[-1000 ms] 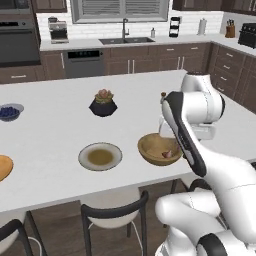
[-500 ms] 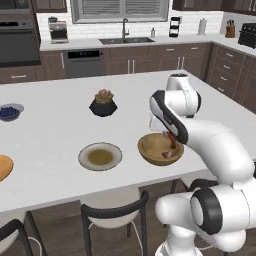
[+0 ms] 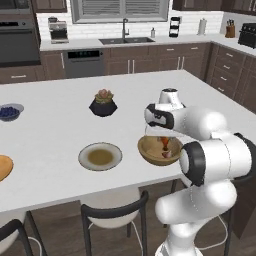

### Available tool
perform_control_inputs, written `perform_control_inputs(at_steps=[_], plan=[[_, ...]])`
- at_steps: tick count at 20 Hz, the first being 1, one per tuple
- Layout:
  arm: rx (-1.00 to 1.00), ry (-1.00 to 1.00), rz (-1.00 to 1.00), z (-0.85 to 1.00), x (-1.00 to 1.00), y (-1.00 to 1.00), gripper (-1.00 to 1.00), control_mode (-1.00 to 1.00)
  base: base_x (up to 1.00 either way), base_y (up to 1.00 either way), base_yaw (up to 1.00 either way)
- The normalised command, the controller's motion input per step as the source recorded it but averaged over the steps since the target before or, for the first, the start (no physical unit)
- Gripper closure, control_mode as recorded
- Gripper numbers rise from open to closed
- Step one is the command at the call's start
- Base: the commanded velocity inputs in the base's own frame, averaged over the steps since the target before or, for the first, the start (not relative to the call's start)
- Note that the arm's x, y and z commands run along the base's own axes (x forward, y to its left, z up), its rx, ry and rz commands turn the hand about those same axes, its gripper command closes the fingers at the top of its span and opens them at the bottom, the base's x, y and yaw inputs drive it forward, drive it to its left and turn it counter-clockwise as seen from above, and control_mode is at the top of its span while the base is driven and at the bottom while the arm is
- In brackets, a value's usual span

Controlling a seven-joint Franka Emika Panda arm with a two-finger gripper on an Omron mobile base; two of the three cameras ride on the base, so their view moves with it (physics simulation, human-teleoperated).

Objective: Pick the chicken drumstick and potato from their plates and place them in the bowl. Then put the bowl in the fridge.

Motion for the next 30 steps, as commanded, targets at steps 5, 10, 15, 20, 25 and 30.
perform_control_inputs(at_steps=[5, 10, 15, 20, 25, 30], plan=[[0.00, 0.00, 0.02, -0.49, 0.64, 0.00, 1.00, -1.00, 0.00, 0.00, 0.00], [0.00, 0.00, 0.02, -0.46, 0.37, 0.00, -1.00, -1.00, 0.00, 0.00, 0.00], [0.00, 0.00, 0.03, -0.50, 0.41, 0.04, -1.00, -1.00, 0.00, 0.00, 0.00], [0.00, 0.00, 0.01, -0.22, 0.23, 0.00, -1.00, -1.00, 0.00, 0.00, 0.00], [0.00, 0.00, -0.01, 0.09, -0.31, 0.00, -1.00, -1.00, 0.00, 0.00, 0.00], [0.00, -0.14, -0.01, 0.41, -0.74, -0.01, -1.00, -1.00, 0.00, 0.00, 0.00]])
